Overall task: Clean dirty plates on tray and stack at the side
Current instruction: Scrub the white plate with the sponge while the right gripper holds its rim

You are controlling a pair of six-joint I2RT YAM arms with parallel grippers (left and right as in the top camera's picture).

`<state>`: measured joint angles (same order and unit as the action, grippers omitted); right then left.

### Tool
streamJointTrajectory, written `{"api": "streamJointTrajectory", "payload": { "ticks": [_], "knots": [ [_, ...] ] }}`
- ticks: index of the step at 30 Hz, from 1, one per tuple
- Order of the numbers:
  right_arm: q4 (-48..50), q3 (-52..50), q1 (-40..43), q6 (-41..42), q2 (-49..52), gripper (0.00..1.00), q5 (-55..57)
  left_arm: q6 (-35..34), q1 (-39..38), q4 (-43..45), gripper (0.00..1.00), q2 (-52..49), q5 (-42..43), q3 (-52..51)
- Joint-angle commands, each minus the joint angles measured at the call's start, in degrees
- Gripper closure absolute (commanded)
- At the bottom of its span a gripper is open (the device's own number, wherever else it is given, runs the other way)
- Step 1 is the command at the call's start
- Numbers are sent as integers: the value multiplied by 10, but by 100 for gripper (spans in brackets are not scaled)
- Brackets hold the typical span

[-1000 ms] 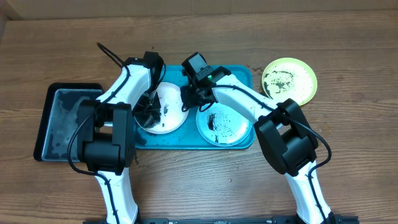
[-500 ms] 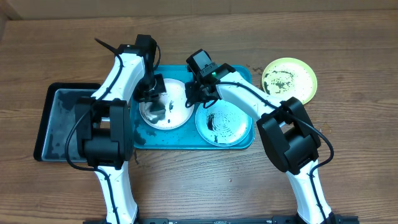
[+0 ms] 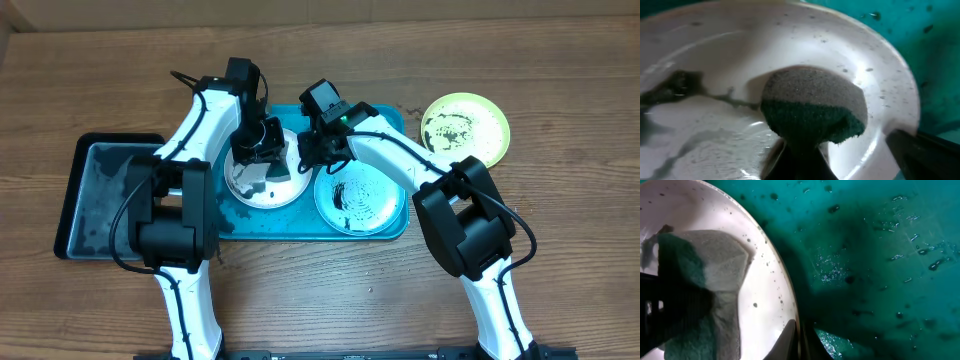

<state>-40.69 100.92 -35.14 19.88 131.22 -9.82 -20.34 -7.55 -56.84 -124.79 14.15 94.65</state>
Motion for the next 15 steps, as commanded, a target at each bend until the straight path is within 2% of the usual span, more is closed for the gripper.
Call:
{"api": "streamJointTrajectory", "payload": {
  "ticks": [1, 9, 12, 15],
  "knots": [
    [-10, 10, -1, -4, 7, 96, 12, 7, -5, -3, 96, -8, -140, -11],
    [-11, 10, -1, -4, 7, 96, 12, -1, 2, -17, 96, -8, -415, -32],
    [-10, 10, -1, -4, 7, 96, 12, -13, 2, -36, 96, -8, -459, -29],
    [-10, 10, -1, -4, 7, 96, 12, -37, 2, -64, 96, -8, -461, -19]
  ]
}}
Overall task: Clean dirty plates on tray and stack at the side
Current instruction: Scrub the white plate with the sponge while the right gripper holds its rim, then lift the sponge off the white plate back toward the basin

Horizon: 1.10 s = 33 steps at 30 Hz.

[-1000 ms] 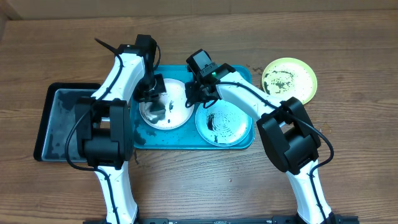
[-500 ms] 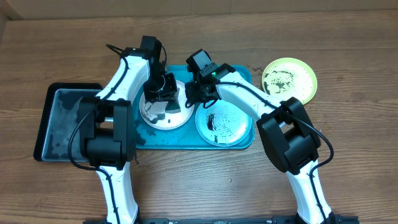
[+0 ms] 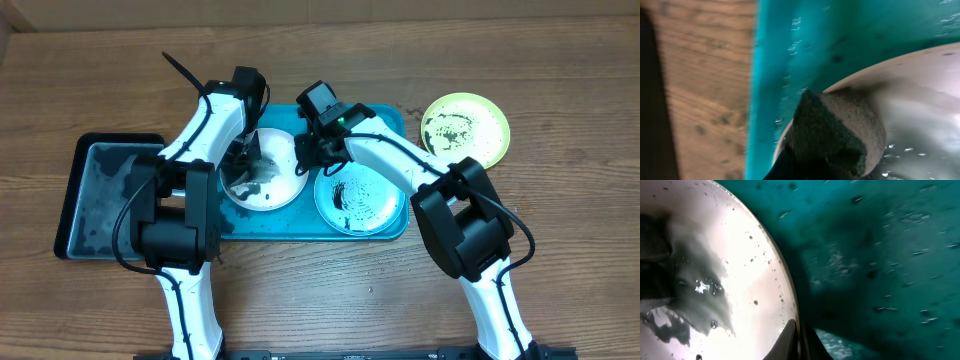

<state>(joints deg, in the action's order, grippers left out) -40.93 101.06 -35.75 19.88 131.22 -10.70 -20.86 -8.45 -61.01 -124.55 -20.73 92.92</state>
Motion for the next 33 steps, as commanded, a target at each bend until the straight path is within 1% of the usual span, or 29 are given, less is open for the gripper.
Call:
{"api": "streamJointTrajectory", "payload": {
  "ticks": [1, 3, 6, 9, 11, 12, 13, 19, 22, 24, 25, 26, 27, 28, 30, 31, 33],
  "knots": [
    [-7, 9, 5, -4, 7, 96, 21, -52, 10, -42, 96, -10, -110, 6],
    [-8, 9, 5, -4, 7, 96, 21, -66, 9, -71, 96, -9, -93, 22],
    [-8, 9, 5, -4, 7, 96, 21, -63, 9, -113, 96, -2, -17, 49],
    [-8, 9, 5, -4, 7, 96, 21, -48, 8, -124, 96, 9, 123, 54],
    [-6, 9, 5, -4, 7, 96, 21, -1, 6, -116, 95, 10, 249, 54],
    [-5, 9, 5, -4, 7, 96, 21, 26, 2, -109, 96, 9, 296, 52],
    [-4, 9, 5, -4, 7, 96, 21, 37, -2, -102, 96, 9, 313, 48],
    [-6, 9, 5, -4, 7, 96, 21, 27, -18, -71, 96, 9, 279, 6],
    [-6, 9, 5, -4, 7, 96, 21, 18, -19, -49, 96, 9, 234, -29],
    [-5, 9, 5, -4, 7, 96, 21, -12, -18, -48, 96, 9, 160, -50],
    [-5, 9, 5, -4, 7, 96, 21, -37, -17, -52, 96, 9, 109, -58],
    [-5, 9, 5, -4, 7, 96, 21, -86, -14, -72, 96, 9, 19, -62],
    [-3, 9, 5, -4, 7, 96, 21, -101, -13, -78, 96, 9, -4, -61],
    [-2, 9, 5, -4, 7, 96, 21, -142, -12, -95, 96, 10, -67, -60],
    [1, 9, 5, -4, 7, 96, 21, -169, -11, -109, 96, 10, -115, -54],
    [3, 9, 5, -4, 7, 96, 21, -171, -11, -115, 96, 10, -130, -48],
    [9, 10, 5, -4, 7, 96, 21, -172, -11, -129, 96, 10, -140, -27]
  ]
}}
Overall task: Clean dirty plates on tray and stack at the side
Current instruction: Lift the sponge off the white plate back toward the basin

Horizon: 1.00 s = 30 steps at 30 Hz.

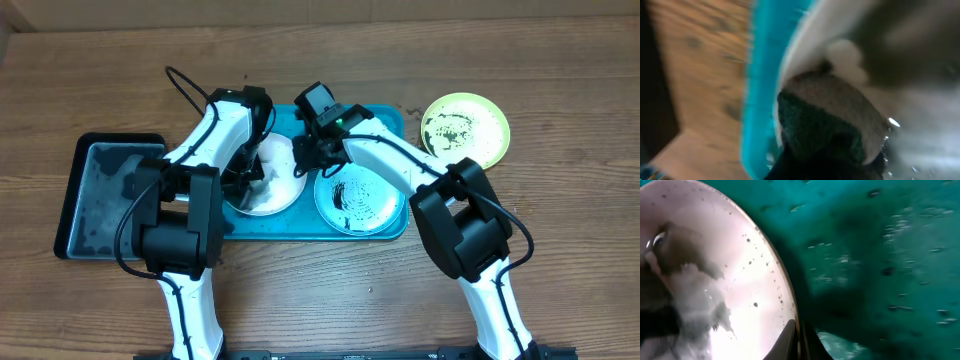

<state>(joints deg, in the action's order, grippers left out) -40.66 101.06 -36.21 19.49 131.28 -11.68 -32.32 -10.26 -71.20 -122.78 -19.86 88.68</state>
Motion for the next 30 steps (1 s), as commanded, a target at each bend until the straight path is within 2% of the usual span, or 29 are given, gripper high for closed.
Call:
{"api": "streamJointTrajectory", "payload": {
  "ticks": [1, 7, 13, 18, 22, 26, 30],
  "knots": [
    [12, 10, 10, 0, 5, 96, 31, -63, 7, -39, 96, -6, -146, 31],
    [32, 22, 10, -23, -19, 96, 31, -75, 17, -66, 96, 33, -76, 137],
    [-14, 80, 9, -65, -49, 96, 73, -75, 65, -43, 96, 122, 7, 169],
    [-101, 156, -8, -111, -68, 96, 199, -62, 139, -38, 96, 166, 54, 169],
    [-179, 224, -43, -162, -69, 96, 352, -62, 198, -36, 96, 164, 79, 167],
    [-188, 243, -90, -236, -69, 96, 513, -62, 244, -40, 96, 152, 119, 164],
    [-185, 243, -154, -305, -69, 96, 613, -38, 280, -41, 96, 147, 171, 163]
  ]
}}
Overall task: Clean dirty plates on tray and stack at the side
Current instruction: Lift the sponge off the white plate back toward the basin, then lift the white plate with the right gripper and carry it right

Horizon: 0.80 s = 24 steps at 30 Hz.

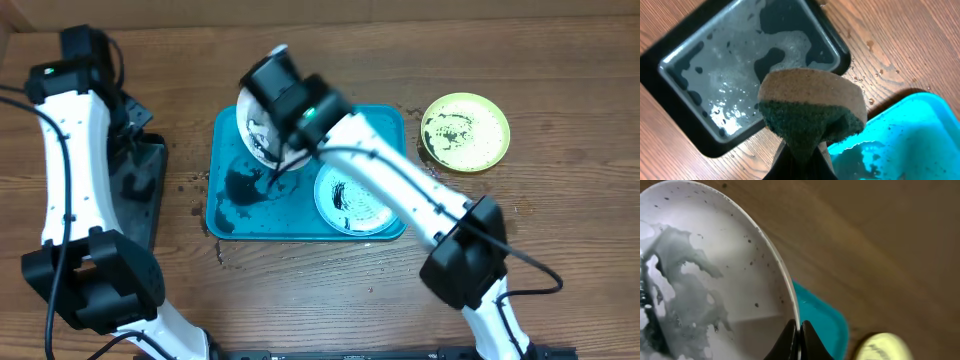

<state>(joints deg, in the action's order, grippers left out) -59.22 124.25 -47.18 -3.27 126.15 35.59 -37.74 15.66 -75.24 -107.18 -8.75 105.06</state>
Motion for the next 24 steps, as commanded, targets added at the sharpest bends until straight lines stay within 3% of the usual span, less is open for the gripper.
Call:
{"api": "streamJointTrajectory", "payload": {
  "ticks": [1, 7, 16, 21, 24],
  "knots": [
    [1, 11, -59, -87, -17, 96, 162, 18, 31, -1, 96, -9, 64, -1],
    [24, 11, -118, -170, -17, 96, 276, 20, 91, -3, 96, -9, 75, -1],
    [158, 11, -129, -303, -17, 96, 291, 36, 130, 2, 96, -10, 96, -9],
    [188, 10, -126, -306, -17, 96, 275, 37, 130, 10, 96, -11, 97, -9],
    [160, 9, -118, -261, -17, 96, 225, 44, 130, 10, 96, -11, 97, -10]
  ]
}}
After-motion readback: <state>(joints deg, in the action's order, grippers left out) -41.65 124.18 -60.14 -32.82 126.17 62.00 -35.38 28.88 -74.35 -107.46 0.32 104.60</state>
